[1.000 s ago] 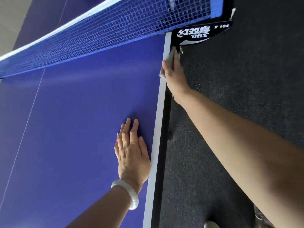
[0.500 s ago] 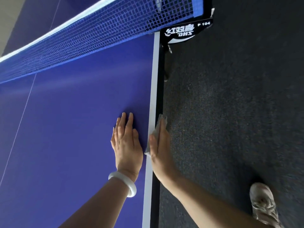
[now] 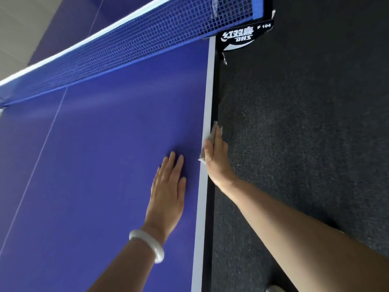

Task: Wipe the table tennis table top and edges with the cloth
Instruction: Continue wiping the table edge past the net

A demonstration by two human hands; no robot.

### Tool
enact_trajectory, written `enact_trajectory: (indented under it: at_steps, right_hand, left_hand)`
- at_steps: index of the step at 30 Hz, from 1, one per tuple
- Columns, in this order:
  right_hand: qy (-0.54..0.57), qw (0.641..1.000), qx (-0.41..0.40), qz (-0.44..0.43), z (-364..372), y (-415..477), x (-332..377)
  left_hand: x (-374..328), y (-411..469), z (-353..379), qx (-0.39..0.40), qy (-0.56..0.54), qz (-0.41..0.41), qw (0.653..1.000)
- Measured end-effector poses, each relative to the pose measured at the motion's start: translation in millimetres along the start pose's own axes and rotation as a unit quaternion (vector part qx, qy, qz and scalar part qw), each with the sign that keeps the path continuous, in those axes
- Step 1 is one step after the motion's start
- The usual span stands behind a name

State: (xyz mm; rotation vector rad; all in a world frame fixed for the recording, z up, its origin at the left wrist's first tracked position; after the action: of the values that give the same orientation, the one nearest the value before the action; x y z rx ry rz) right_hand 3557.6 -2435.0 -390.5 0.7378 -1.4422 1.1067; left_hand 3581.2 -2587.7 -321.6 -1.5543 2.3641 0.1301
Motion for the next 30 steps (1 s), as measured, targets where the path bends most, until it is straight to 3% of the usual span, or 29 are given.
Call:
enact_trajectory:
  at_steps: [5,8,13,17,22,27,30]
  right_hand:
    - [0.022,0.999,-0.025,0.002,-0.4,-16.3,2.6]
    - [0.035,0.997,-0.061,-0.036,14.2,-77.3,-11.5]
    - [0.02,1.0,-0.021,-0.007,31.0,-173.5,-33.7]
    - [-0.024,0.999,0.026,0.005,20.1,-96.0,-17.4]
    - [0.065,0.996,-0.041,0.043,5.7,-26.2,10.8]
    - [0.047,0.994,-0.077,-0.054,31.3,-154.0,-35.3]
    - [0.0,0.998,-0.051,-0.048,39.5,-230.3,-61.3]
  left_hand:
    - [10.4,-43.2,10.9,-0.04,0.047,-0.024,0.998]
    - [7.5,-44.0,10.9,-0.047,0.052,-0.017,0.997]
    - [7.7,-42.3,9.6,-0.044,0.058,-0.016,0.997]
    - [7.4,-41.9,9.8,-0.04,0.074,-0.018,0.996]
    - [7.6,-44.0,10.9,-0.034,0.085,-0.02,0.996]
    - [10.4,-44.7,13.4,-0.046,0.084,-0.024,0.995]
    - [9.1,-43.8,13.6,-0.056,0.076,-0.021,0.995]
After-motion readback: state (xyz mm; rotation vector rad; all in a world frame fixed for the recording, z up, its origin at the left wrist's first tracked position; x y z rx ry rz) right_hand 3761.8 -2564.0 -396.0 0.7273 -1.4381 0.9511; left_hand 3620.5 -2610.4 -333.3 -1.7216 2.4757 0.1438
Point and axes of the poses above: each hand's wrist, its own y-axis towards the middle knuckle, its own z-axis out of the palm, x = y × z, the point moved 6 cm from there along y, towards the middle knuckle, and after that the axes turned 1 degree about -z, right-handed, at the moved point
